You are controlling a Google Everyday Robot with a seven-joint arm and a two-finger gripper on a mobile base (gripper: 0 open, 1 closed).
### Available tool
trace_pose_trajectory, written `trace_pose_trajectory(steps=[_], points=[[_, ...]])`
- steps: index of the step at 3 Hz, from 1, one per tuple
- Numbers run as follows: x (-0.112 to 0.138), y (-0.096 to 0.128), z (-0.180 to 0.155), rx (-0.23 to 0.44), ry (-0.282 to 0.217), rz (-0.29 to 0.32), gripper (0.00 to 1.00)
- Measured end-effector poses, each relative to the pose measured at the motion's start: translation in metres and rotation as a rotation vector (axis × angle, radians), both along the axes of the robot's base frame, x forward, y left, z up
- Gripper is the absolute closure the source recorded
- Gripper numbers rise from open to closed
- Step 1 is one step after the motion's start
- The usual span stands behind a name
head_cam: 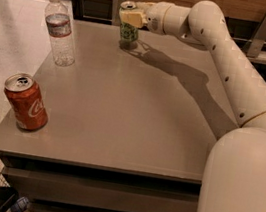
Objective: Move green can near coke can
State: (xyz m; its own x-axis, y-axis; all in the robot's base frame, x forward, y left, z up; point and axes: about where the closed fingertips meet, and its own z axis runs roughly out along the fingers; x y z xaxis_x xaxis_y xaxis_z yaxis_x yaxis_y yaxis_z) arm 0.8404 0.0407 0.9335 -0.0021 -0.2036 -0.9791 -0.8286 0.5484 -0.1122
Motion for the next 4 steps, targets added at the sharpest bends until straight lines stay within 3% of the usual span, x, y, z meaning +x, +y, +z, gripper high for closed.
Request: trace_pose_trajectory(steps=[2,4], points=[[-0.063,-0.041,0.045,0.016,-0.024,0.011,1.00],[-0.124,-0.053,0.058,-0.005,0.051,0.034,1.00]])
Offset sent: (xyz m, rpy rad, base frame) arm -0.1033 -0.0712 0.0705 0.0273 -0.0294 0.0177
